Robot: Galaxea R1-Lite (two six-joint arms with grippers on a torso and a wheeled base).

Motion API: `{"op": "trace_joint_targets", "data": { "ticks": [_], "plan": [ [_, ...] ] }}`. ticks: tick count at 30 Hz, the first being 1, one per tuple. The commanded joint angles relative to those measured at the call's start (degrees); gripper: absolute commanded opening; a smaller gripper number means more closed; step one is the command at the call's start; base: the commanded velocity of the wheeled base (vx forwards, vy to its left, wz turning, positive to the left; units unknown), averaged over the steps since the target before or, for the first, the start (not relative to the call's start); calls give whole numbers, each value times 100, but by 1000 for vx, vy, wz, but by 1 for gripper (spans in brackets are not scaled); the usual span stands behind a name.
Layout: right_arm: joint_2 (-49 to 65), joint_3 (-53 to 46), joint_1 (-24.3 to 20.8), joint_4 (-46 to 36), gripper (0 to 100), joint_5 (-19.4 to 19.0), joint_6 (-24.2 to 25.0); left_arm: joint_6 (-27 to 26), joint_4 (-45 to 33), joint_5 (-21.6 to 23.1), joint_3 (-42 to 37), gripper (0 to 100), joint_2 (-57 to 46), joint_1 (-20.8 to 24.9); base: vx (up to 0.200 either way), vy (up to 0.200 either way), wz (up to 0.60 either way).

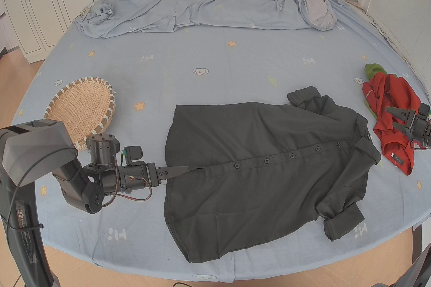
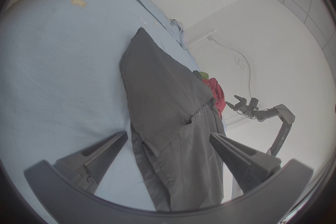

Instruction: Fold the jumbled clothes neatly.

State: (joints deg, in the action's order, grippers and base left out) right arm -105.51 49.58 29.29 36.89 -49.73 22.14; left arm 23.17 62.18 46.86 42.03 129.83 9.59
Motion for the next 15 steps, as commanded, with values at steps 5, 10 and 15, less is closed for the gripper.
{"op": "trace_joint_targets", "data": {
  "ticks": [5,10,15],
  "plan": [
    [13,-10,-11,3,100,-2,-8,381,-66,139,-125,100,113,113,0,0,0],
    [4,-1,-20,3,100,-2,-8,381,-75,95,-116,100,165,113,0,0,0],
    [13,-10,-29,3,100,-2,-8,390,-84,69,-81,0,289,130,0,0,0]
  ]
}}
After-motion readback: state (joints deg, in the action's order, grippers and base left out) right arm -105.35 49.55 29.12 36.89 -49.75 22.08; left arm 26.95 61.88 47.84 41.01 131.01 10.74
